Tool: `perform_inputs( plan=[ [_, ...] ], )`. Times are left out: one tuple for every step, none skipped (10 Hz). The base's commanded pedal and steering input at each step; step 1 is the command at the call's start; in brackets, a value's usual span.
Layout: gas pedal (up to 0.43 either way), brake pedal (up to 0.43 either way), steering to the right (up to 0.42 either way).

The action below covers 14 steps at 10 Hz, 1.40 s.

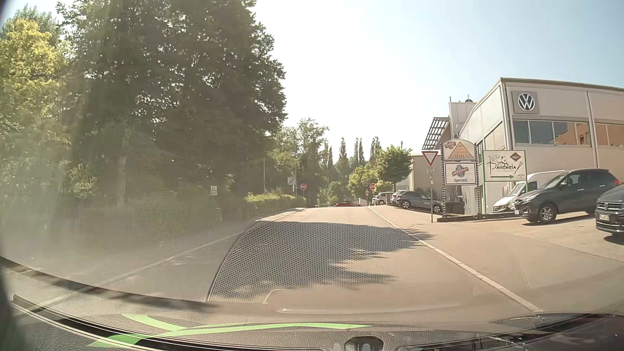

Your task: Follow the waypoints while adhering to traffic rules and regulations

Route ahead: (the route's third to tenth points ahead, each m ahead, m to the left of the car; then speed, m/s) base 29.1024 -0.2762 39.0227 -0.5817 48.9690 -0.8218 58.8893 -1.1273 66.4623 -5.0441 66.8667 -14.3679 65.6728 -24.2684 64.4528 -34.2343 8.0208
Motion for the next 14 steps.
perform_inputs(
  plan=[
    [0.157, 0.000, 0.003],
    [0.157, 0.000, 0.005],
    [0.157, 0.000, 0.007],
    [0.157, 0.000, 0.008],
    [0.157, 0.000, 0.009],
    [0.157, 0.000, 0.009],
    [0.157, 0.000, 0.009],
    [0.157, 0.000, 0.009],
    [0.157, 0.000, 0.010],
    [0.157, 0.000, 0.010],
    [0.157, 0.000, 0.010],
    [0.157, 0.000, 0.010],
    [0.157, 0.000, 0.010],
    [0.157, 0.000, 0.011]
  ],
)
